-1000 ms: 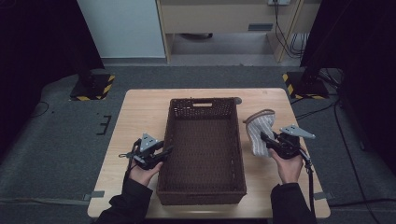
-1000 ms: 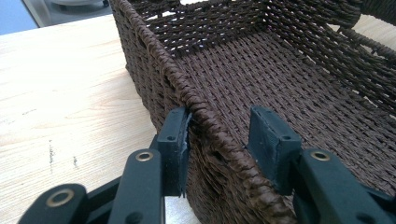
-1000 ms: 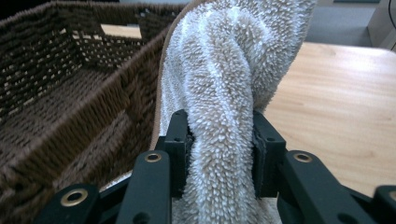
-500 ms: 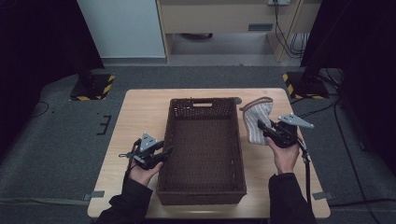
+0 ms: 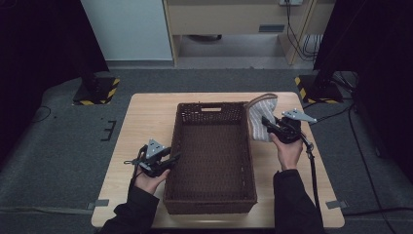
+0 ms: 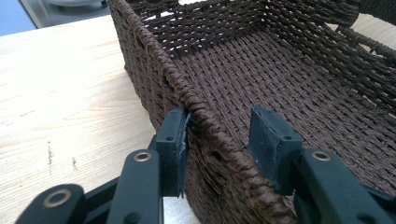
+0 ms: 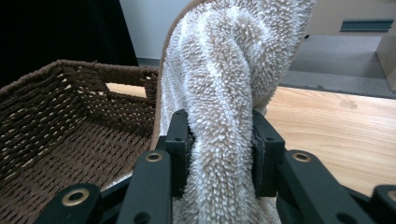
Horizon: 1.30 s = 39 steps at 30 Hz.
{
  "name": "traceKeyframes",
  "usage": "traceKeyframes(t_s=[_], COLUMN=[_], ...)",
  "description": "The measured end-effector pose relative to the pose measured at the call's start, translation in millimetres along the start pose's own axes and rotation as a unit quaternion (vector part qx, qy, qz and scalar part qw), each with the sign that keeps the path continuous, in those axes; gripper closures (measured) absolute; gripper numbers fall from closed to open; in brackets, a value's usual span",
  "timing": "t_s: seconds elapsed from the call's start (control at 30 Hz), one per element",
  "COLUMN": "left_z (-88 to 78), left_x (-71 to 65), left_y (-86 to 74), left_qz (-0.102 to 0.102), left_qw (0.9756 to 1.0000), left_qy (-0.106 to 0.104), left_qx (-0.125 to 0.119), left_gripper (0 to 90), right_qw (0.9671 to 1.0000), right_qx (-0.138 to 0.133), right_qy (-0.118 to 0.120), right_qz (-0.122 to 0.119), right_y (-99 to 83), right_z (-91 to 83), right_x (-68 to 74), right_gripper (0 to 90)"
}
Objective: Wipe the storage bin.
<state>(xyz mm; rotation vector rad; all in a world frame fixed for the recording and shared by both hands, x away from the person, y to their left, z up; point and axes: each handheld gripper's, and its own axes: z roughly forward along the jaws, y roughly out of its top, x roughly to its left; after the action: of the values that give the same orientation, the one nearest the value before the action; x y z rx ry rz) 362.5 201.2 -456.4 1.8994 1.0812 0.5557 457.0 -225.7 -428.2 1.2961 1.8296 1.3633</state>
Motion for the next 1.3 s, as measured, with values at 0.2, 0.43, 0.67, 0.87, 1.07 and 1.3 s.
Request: traceKeyframes(t_s=[0.2,0.43,0.67,0.87,1.07,1.3], left_z=[0.0,0.0,0.2,0.2,0.2,0.2], left_x=[-0.2,-0.7,-0.4,-0.4,-0.7,-0.7], left_y=[0.1,0.1,-0.2,-0.3,-0.3,-0.4], left_qz=[0.002,0.003,-0.001,-0.001,-0.001,-0.001], left_qw=[1.0000,1.0000,1.0000,1.0000,1.0000,1.0000], left_qy=[0.000,0.002,0.000,0.000,0.001,0.001], left_qx=[0.000,0.000,-0.001,-0.002,-0.002,-0.002], left_gripper=[56.2,56.3,56.2,56.1,56.2,56.2], right_qw=[1.0000,0.9998,0.9992,0.9981,0.9948,0.9940], right_qx=[0.002,0.017,0.037,0.059,0.100,0.107], right_qy=[0.005,0.009,0.010,0.008,0.001,-0.004], right_qz=[0.008,0.006,0.008,0.013,0.018,0.022], right_y=[-0.1,-5.1,-21.3,-35.6,-53.4,-52.5], right_z=[24.1,43.4,69.7,83.5,92.9,90.4], right_x=[-3.7,-8.0,-6.9,-5.4,-7.5,-7.0], right_gripper=[67.2,68.1,69.3,69.6,69.6,69.8])
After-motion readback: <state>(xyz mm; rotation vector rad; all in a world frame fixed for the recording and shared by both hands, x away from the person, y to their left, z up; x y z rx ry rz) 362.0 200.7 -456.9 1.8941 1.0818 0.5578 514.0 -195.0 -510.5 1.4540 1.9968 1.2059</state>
